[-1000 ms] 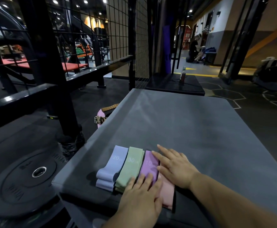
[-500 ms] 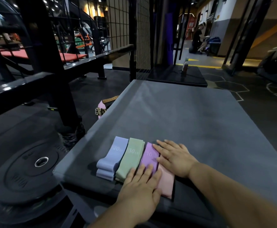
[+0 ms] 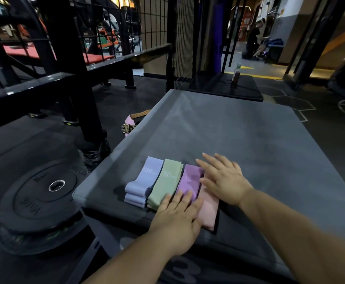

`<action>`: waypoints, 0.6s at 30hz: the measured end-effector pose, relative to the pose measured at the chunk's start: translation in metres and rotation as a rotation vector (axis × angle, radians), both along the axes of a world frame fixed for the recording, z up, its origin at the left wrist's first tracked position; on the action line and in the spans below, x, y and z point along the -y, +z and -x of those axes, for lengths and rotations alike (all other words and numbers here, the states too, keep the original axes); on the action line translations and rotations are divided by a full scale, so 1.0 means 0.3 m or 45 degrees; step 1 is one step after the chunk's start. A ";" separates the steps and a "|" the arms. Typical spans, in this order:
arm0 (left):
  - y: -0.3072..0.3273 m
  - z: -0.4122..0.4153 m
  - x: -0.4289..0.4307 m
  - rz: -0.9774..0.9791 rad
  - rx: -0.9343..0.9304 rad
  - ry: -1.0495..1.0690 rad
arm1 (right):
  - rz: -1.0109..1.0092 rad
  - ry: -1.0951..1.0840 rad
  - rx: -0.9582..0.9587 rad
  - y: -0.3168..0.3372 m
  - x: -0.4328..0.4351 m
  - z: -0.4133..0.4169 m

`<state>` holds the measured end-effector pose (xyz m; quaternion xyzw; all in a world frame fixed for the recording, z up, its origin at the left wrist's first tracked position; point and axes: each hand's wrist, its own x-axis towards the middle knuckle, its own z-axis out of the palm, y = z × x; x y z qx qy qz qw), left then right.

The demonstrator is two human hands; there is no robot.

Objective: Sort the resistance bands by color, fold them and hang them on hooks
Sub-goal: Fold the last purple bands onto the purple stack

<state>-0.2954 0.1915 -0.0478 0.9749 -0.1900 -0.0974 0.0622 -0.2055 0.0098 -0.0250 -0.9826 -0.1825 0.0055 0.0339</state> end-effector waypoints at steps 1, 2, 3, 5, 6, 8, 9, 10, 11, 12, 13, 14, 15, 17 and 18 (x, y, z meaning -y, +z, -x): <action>0.001 0.001 -0.001 0.007 -0.007 0.004 | 0.013 0.005 0.015 0.007 0.002 0.002; 0.000 0.002 -0.001 0.009 -0.006 0.005 | 0.028 0.018 0.024 0.012 0.002 0.005; 0.002 0.002 -0.002 0.004 -0.001 0.003 | 0.040 0.036 0.024 0.015 0.001 0.007; 0.003 0.002 -0.002 -0.002 0.006 0.005 | 0.058 0.073 -0.012 0.016 -0.005 0.009; 0.000 0.001 -0.002 -0.003 0.004 0.008 | 0.067 0.086 -0.041 0.011 -0.007 0.008; -0.003 -0.001 -0.003 -0.001 0.004 0.007 | 0.068 0.104 -0.085 0.002 -0.011 0.000; -0.004 -0.001 -0.005 -0.001 0.013 0.000 | 0.071 0.109 -0.104 -0.003 -0.011 -0.005; -0.004 -0.001 -0.006 0.001 0.019 -0.008 | 0.081 0.112 -0.119 -0.008 -0.012 -0.012; -0.003 -0.001 -0.007 0.006 0.021 -0.013 | 0.095 0.114 -0.134 -0.012 -0.011 -0.018; -0.003 -0.001 -0.008 0.016 0.019 -0.015 | 0.106 0.117 -0.144 -0.015 -0.011 -0.023; -0.002 -0.003 -0.011 0.024 0.011 -0.015 | 0.113 0.122 -0.152 -0.017 -0.011 -0.026; -0.002 -0.004 -0.013 0.030 0.005 -0.014 | 0.119 0.124 -0.163 -0.018 -0.012 -0.028; 0.000 -0.004 -0.014 0.036 0.004 -0.014 | 0.118 0.124 -0.176 -0.018 -0.013 -0.030; -0.002 -0.005 -0.016 0.039 0.016 -0.019 | 0.111 0.124 -0.193 -0.018 -0.015 -0.034; -0.003 -0.006 -0.016 0.040 0.016 -0.022 | 0.111 0.124 -0.201 -0.017 -0.016 -0.036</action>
